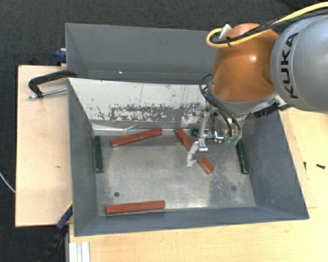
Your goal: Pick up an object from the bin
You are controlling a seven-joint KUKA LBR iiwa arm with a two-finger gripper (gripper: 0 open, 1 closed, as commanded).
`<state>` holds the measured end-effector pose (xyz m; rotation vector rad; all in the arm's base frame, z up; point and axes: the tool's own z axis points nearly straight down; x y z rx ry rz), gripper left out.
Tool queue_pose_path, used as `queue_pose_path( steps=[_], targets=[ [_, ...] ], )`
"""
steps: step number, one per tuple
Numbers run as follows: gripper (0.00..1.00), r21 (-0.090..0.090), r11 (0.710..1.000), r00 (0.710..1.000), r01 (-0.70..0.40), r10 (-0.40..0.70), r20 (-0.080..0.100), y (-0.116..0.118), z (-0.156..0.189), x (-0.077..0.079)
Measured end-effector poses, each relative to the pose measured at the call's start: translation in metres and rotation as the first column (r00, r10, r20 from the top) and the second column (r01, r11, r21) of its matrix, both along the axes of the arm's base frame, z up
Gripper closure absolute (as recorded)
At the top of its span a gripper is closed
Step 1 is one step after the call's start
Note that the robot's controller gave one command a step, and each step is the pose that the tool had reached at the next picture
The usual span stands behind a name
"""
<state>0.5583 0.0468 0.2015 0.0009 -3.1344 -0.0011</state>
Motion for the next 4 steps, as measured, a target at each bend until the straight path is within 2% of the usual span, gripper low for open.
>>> queue_pose_path(
  steps=[1,2,3,4],
  targets=[
    [0.00,0.001,1.000,1.000,0.001,-0.001,0.009,0.000,0.004,0.002],
    [0.00,0.001,0.998,0.998,-0.067,0.067,0.012,-0.029,-0.026,0.026],
    [0.00,-0.001,1.000,1.000,-0.028,0.028,0.008,-0.038,-0.053,0.034],
    [1.00,0.005,0.993,0.993,0.115,-0.115,0.033,-0.053,-0.114,0.032]
  ],
)
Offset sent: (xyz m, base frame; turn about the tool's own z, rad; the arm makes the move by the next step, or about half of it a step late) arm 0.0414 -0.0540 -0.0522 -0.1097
